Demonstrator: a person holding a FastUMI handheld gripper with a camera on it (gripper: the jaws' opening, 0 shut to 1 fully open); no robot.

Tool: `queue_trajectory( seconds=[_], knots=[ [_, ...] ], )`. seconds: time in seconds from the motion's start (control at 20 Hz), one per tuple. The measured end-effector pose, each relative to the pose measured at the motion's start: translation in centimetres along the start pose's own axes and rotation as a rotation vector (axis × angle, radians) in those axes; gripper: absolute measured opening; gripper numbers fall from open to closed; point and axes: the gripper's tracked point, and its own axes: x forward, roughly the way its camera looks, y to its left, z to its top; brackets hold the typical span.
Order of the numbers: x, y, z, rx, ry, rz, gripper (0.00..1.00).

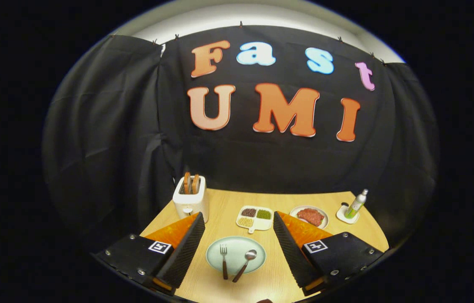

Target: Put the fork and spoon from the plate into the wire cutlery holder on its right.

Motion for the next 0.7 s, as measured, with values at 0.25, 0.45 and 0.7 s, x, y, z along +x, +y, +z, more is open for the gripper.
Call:
queue_trajectory(
  seconds=[0.25,0.45,0.7],
  knots=[
    [4.9,0.3,-8.3,-0.012,0.366,0.09,0.96],
    [7.4,-0.5,-14.0,-0.049,0.581,0.121,0.9],
    [9.7,-1.2,-19.8,-0.043,0.762,0.119,0.86]
  ],
)
